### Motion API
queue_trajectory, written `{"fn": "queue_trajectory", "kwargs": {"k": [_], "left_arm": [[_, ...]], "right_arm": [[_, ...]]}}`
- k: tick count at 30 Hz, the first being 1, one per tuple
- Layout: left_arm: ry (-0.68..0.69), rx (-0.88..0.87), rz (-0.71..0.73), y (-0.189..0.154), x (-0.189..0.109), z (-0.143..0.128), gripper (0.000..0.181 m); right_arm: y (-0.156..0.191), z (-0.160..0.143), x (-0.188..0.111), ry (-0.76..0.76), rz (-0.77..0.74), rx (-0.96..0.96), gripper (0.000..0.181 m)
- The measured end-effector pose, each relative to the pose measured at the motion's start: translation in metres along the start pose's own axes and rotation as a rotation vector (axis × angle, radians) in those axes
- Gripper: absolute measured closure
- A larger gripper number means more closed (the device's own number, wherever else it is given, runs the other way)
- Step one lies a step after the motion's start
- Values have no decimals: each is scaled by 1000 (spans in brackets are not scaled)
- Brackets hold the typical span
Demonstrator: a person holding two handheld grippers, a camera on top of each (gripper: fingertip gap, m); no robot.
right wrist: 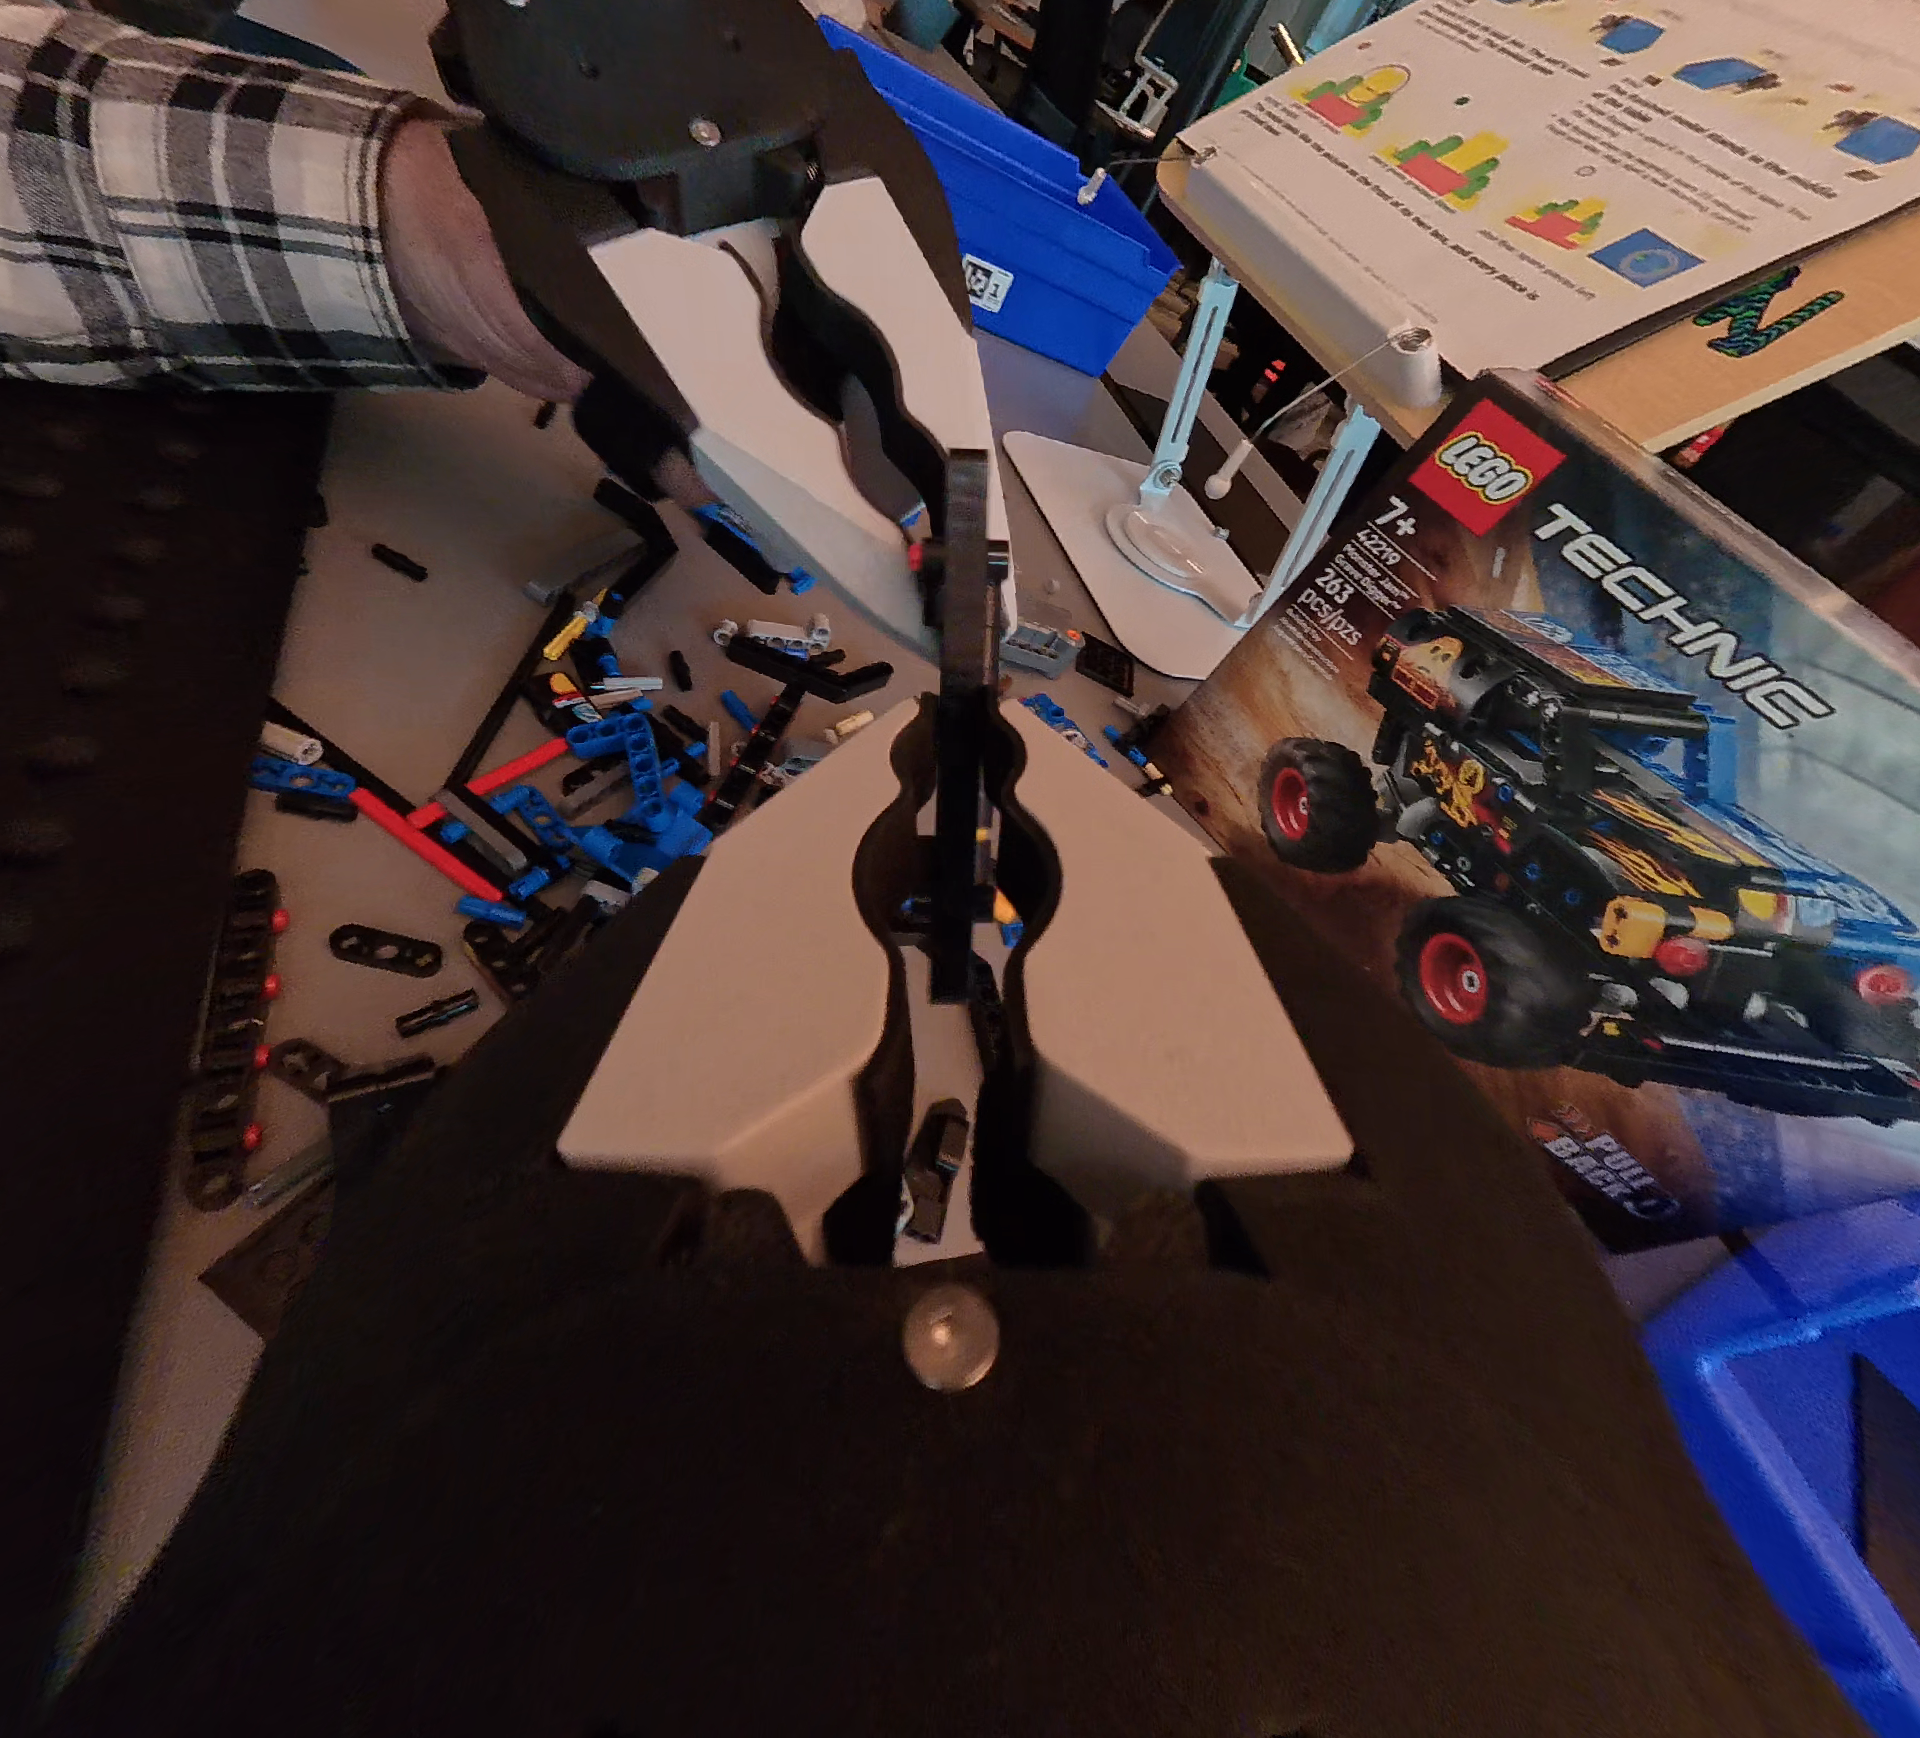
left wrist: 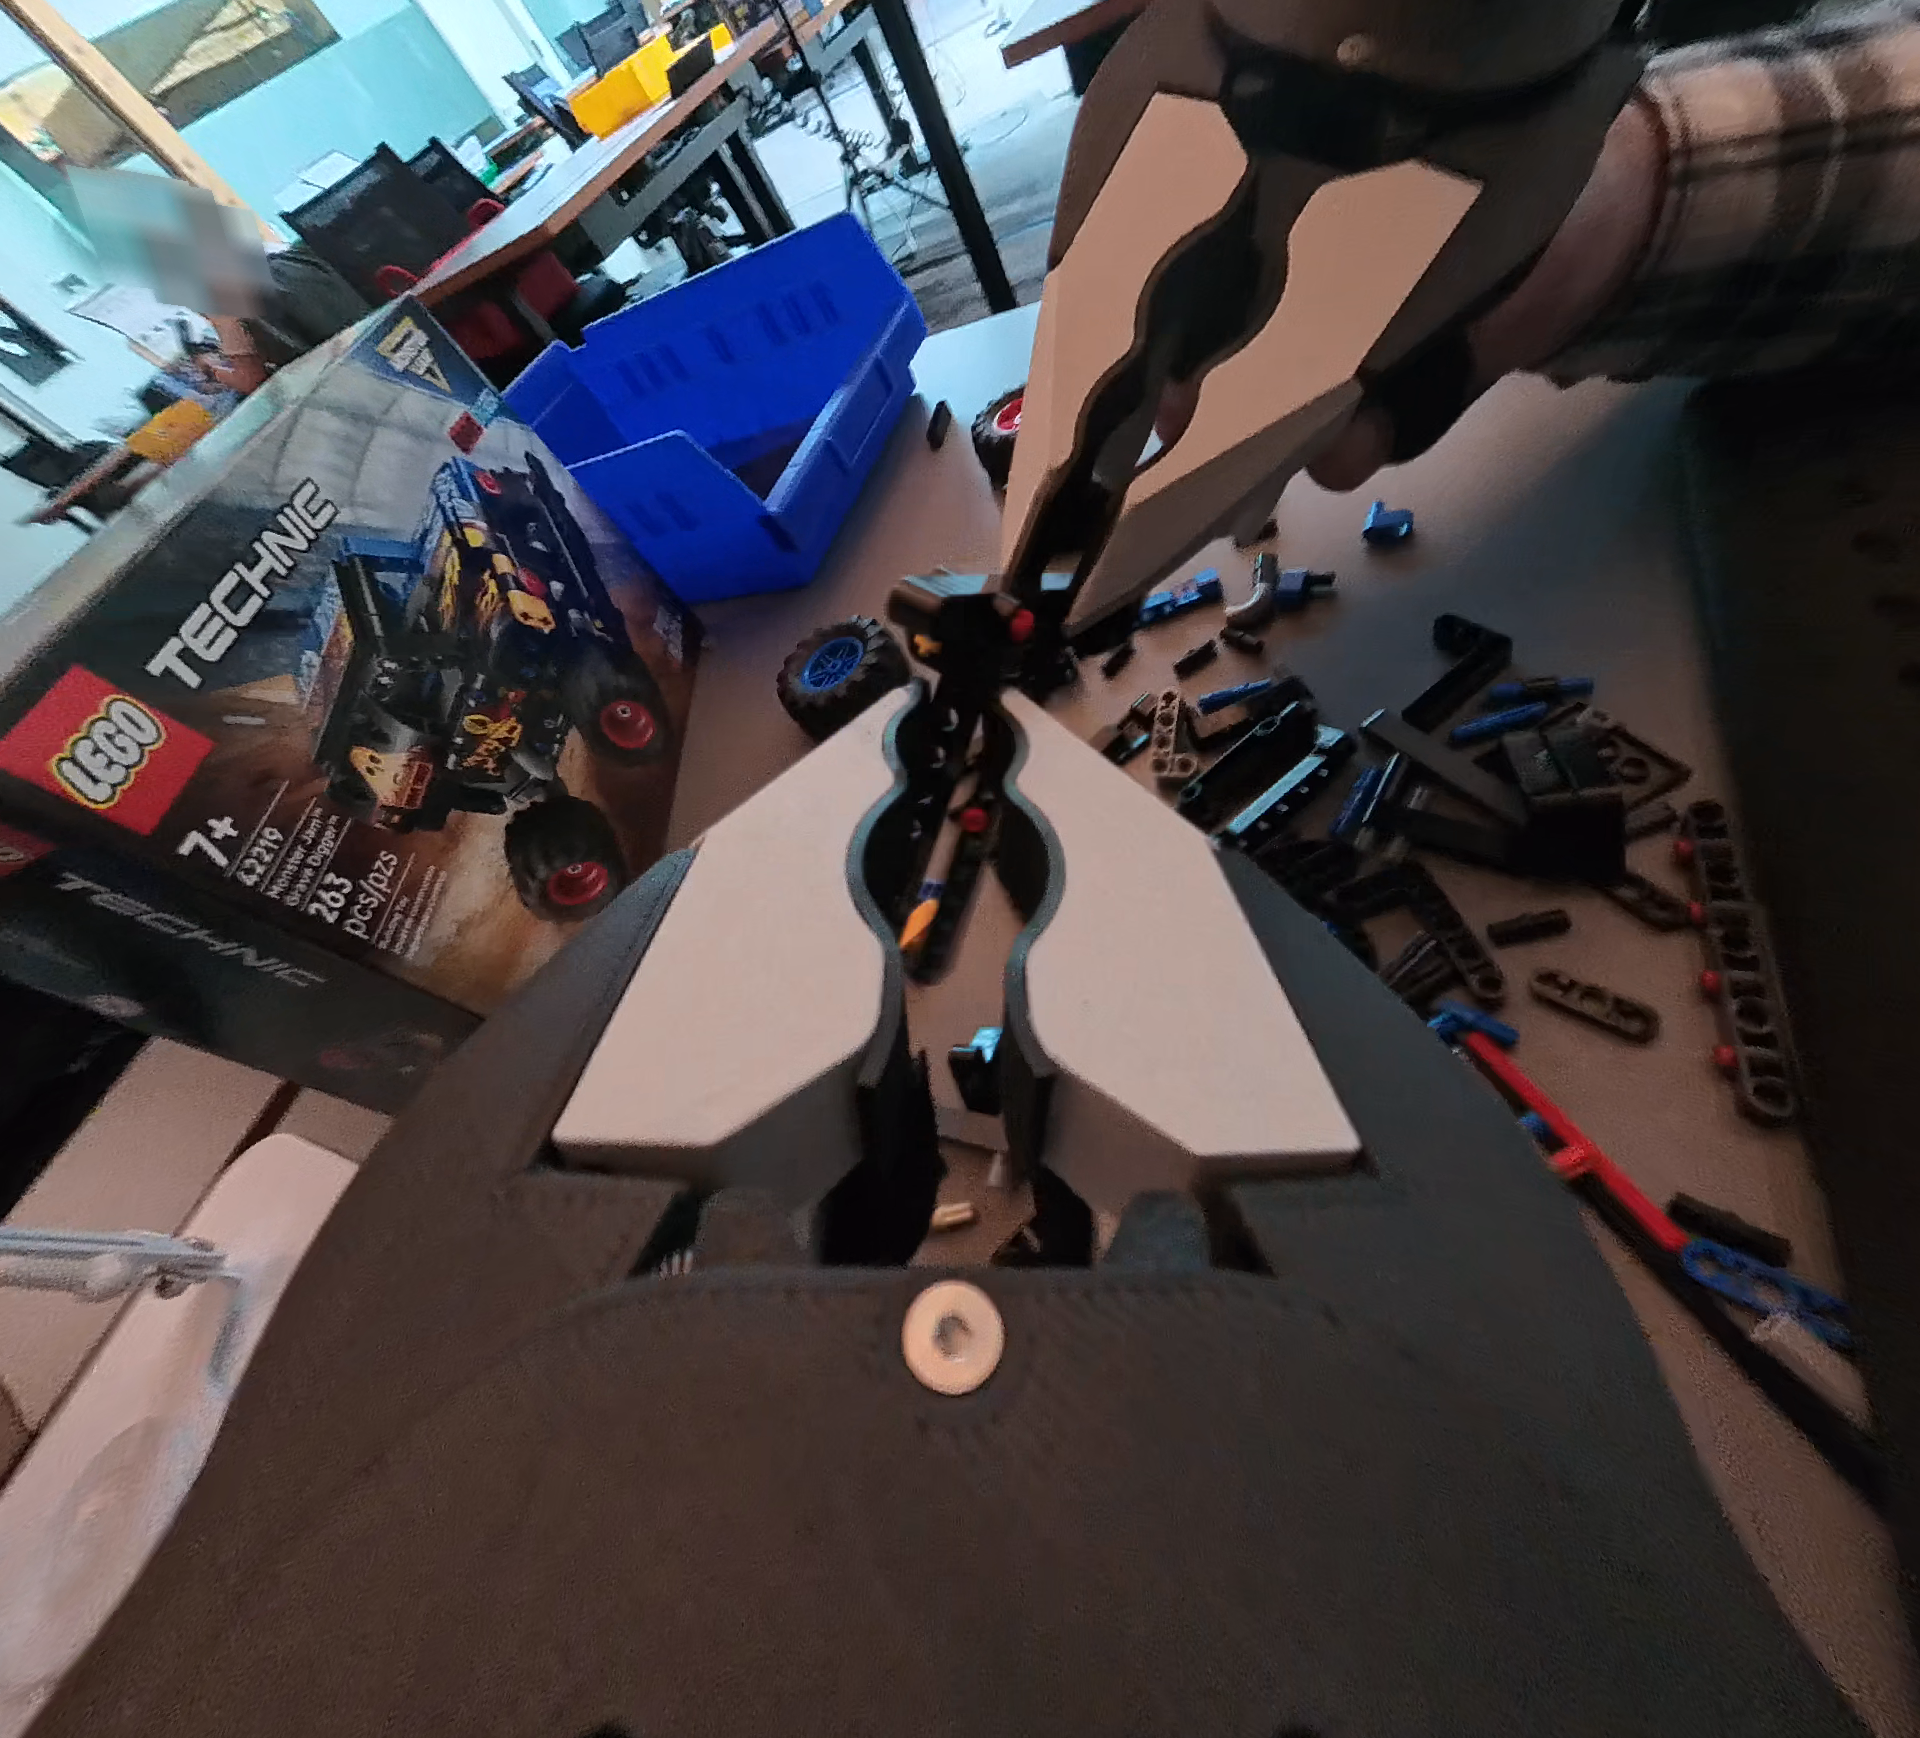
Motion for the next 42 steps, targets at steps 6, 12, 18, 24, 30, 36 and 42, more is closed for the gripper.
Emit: {"fn": "queue_trajectory", "kwargs": {"k": [6, 12, 18, 24, 30, 36, 42], "left_arm": [[44, 147, 158, 7, -12, 1, 177], [164, 253, 271, 14, -34, -22, 177], [273, 406, 256, -4, -43, -44, 177], [343, 467, 221, -15, -54, -61, 177], [434, 472, 165, -32, -64, -80, 174], [471, 377, 189, -25, -79, -92, 158], [458, 126, 185, -1, -100, -111, 145]], "right_arm": [[-11, -2, -6, -43, -22, 93, 167], [-25, -22, -2, 69, -44, 199, 167], [-12, -49, 22, 277, 58, 205, 168], [-18, -59, 28, 331, 40, 199, 168], [-22, -68, 27, 355, 32, 204, 168], [-21, -68, 25, 359, 17, 177, 168], [-21, -66, 23, 354, 0, 174, 168]]}}
Point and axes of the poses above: each gripper's, where its closed fingertips meet, x out along the fingers, z out of its top, y = z × x across the jaws, the point moved 8 cm from there along -x, back along the fingers, and after that the axes turned 3 degrees about y, right-handed, at the moved point
